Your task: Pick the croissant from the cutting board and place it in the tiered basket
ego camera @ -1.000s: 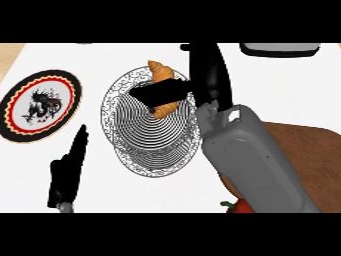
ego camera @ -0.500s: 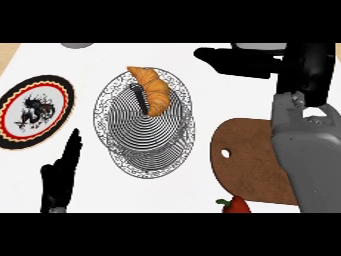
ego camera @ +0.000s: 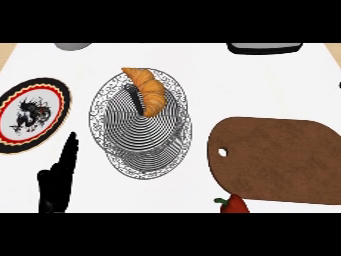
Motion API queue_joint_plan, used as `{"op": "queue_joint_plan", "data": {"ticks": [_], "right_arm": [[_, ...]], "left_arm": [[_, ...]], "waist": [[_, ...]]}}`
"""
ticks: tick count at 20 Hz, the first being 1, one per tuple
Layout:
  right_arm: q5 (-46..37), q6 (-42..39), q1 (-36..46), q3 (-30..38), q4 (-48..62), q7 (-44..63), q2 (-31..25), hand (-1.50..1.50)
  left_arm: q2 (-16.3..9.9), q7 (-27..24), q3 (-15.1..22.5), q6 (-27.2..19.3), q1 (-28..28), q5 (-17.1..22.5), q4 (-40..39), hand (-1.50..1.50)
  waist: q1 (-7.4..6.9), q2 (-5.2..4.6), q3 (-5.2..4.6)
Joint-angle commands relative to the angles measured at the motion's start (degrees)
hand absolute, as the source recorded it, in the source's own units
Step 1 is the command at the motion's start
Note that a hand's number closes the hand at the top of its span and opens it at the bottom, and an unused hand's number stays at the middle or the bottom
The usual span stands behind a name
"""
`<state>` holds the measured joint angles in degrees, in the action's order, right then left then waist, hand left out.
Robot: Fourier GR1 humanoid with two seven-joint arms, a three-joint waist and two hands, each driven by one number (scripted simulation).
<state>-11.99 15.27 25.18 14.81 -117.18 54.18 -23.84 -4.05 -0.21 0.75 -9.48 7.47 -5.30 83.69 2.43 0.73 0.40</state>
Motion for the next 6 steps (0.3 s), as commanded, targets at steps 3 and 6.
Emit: {"op": "queue_joint_plan", "data": {"ticks": [3,6], "right_arm": [[21.0,-12.3,-13.5,18.4,-1.3,-9.7,-5.8,-1.5],[30.3,-20.2,-20.3,25.8,-1.1,-14.4,-5.4,-1.5]], "left_arm": [[1.6,1.4,1.8,0.3,2.5,0.0,0.4,0.0],[0.6,3.1,0.8,-0.5,-0.2,-0.7,0.1,0.0]], "waist": [[-0.28,-0.35,-0.18],[0.46,-0.26,-0.16]]}}
